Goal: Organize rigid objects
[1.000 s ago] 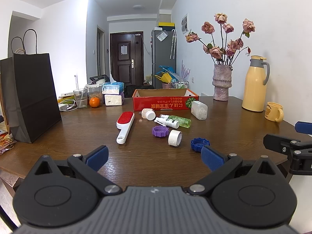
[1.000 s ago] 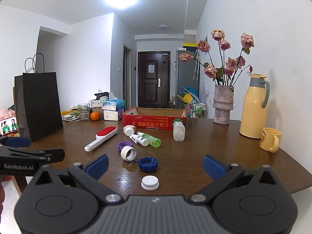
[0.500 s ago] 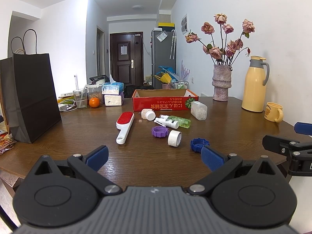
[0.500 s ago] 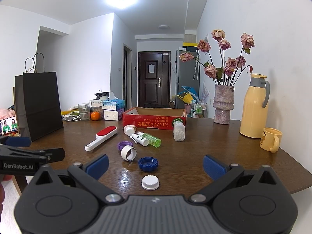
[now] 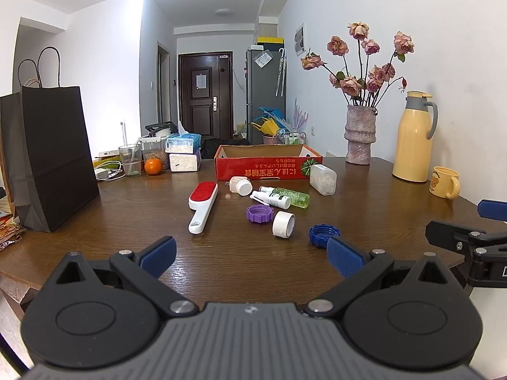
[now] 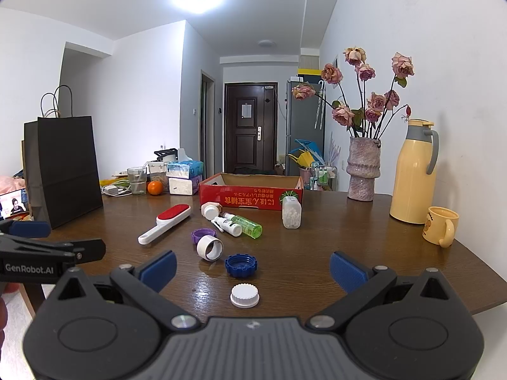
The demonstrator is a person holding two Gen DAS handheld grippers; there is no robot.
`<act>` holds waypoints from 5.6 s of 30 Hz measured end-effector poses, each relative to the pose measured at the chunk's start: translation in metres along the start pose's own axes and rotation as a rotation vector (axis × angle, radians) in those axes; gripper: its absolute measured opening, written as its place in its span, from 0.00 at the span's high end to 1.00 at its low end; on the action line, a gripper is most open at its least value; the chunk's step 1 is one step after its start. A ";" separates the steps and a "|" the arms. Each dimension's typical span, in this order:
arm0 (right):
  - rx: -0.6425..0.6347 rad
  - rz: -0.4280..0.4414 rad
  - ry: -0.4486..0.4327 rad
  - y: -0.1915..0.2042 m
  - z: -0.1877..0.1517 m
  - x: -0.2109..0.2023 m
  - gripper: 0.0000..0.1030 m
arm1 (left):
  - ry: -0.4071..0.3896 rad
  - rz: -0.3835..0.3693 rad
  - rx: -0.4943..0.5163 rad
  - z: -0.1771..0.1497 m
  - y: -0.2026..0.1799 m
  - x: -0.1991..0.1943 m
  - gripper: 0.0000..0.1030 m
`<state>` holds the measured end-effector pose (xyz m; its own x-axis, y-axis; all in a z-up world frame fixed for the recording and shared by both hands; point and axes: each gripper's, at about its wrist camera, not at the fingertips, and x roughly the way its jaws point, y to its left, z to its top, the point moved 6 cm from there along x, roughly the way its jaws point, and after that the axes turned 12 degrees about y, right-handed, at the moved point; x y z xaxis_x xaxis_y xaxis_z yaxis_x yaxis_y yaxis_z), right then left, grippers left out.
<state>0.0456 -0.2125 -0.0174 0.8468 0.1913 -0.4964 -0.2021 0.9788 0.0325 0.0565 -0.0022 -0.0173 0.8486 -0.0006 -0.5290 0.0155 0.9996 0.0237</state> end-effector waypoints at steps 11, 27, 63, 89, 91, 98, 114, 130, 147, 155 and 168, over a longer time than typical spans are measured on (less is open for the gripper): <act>0.000 -0.001 0.001 0.000 0.000 0.001 0.00 | 0.000 -0.001 0.000 0.000 0.000 0.000 0.00; 0.000 0.002 0.011 0.000 -0.001 0.003 0.00 | 0.005 -0.002 -0.005 0.001 0.000 0.001 0.00; -0.005 0.023 0.249 -0.014 -0.001 0.126 0.00 | 0.190 0.015 -0.081 0.017 0.023 0.116 0.00; -0.053 0.108 0.380 -0.009 -0.021 0.192 0.52 | 0.310 0.020 -0.089 0.010 0.021 0.176 0.00; -0.047 0.117 0.372 -0.010 -0.020 0.192 0.62 | 0.315 0.023 -0.089 0.010 0.020 0.178 0.00; -0.028 0.151 0.357 -0.017 -0.017 0.196 0.62 | 0.327 0.025 -0.083 0.011 0.014 0.186 0.00; 0.009 0.138 0.318 -0.047 -0.004 0.211 0.62 | 0.341 0.010 -0.041 0.026 -0.018 0.209 0.00; 0.040 0.107 0.297 -0.087 0.000 0.220 0.62 | 0.366 -0.046 0.034 0.036 -0.073 0.233 0.00; 0.055 0.124 0.294 -0.116 -0.002 0.232 0.62 | 0.417 -0.060 0.074 0.037 -0.114 0.257 0.00; 0.046 0.135 0.292 -0.117 -0.002 0.233 0.62 | 0.429 -0.078 0.074 0.036 -0.121 0.261 0.26; 0.041 0.130 0.293 -0.114 0.000 0.234 0.62 | 0.412 -0.113 0.087 0.039 -0.121 0.259 0.47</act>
<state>0.2670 -0.2794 -0.1372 0.6364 0.2917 -0.7141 -0.2740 0.9508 0.1443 0.2948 -0.1246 -0.1238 0.5572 -0.0807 -0.8264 0.1553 0.9878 0.0083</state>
